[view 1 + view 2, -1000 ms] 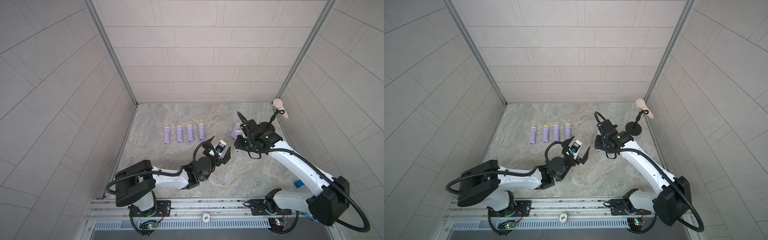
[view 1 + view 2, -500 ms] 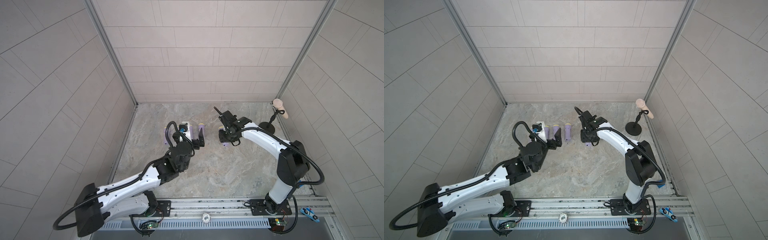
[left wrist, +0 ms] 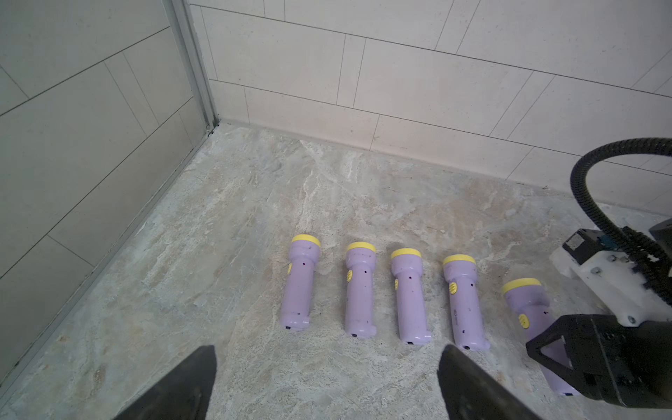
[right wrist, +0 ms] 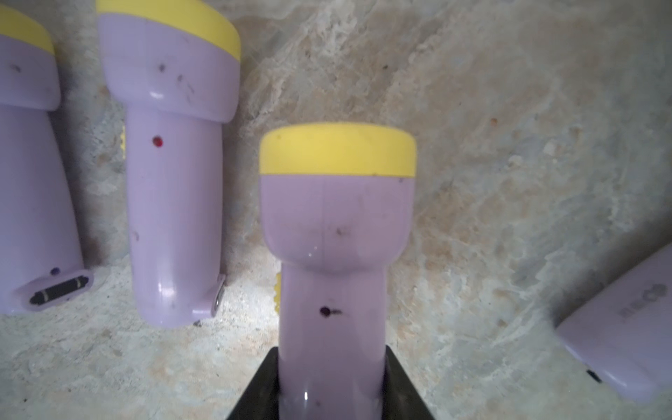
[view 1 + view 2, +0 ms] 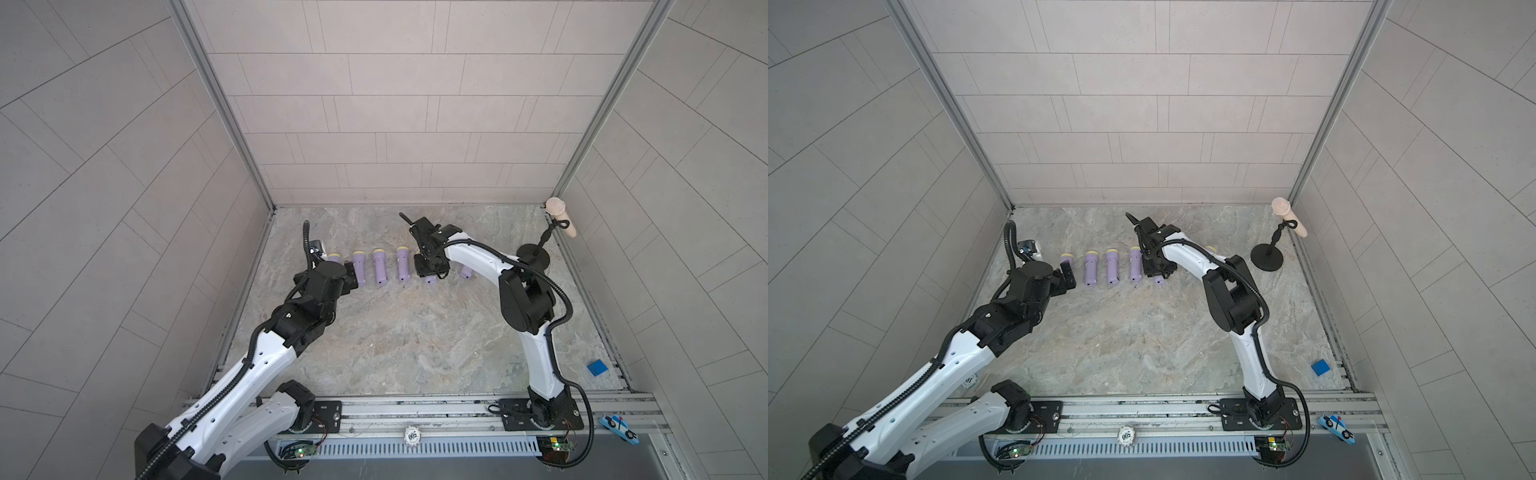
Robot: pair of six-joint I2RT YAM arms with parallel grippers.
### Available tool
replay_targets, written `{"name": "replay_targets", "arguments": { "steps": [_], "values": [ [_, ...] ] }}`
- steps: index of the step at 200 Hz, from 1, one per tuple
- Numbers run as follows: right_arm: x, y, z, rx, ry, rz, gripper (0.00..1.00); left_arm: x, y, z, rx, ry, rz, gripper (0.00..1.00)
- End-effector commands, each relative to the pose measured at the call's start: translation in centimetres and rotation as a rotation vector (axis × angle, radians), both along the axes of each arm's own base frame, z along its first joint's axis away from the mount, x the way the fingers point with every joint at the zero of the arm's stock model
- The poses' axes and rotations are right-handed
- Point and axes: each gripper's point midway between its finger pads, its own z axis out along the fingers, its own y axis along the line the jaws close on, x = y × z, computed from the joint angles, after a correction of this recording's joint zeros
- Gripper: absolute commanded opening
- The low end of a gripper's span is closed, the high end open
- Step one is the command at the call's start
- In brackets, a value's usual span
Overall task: Close the plug at the bottom of the flashlight
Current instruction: Place the flashlight at the center of the board.
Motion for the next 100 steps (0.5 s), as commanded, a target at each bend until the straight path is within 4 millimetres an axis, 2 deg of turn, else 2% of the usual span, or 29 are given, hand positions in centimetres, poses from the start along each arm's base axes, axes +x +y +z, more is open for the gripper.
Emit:
{"name": "replay_targets", "arguments": {
  "steps": [1,40,77,100],
  "values": [
    [1.1,-0.4,0.9,-0.029,-0.039,-0.033,0.0,-0.5,1.2,-0.8,-0.065,0.018,0.052,0.99],
    [2.3,-0.7,-0.1,-0.003,-0.07,-0.127,0.0,-0.5,2.0,-0.9,-0.088,0.015,0.08,1.0],
    [2.6,0.5,-1.4,0.057,-0.039,-0.099,0.0,-0.4,2.1,-0.9,-0.107,0.015,0.082,1.0],
    [2.8,0.4,-1.9,0.068,-0.032,-0.105,0.0,-0.3,2.3,-0.9,-0.112,0.018,0.087,1.0]
  ]
}}
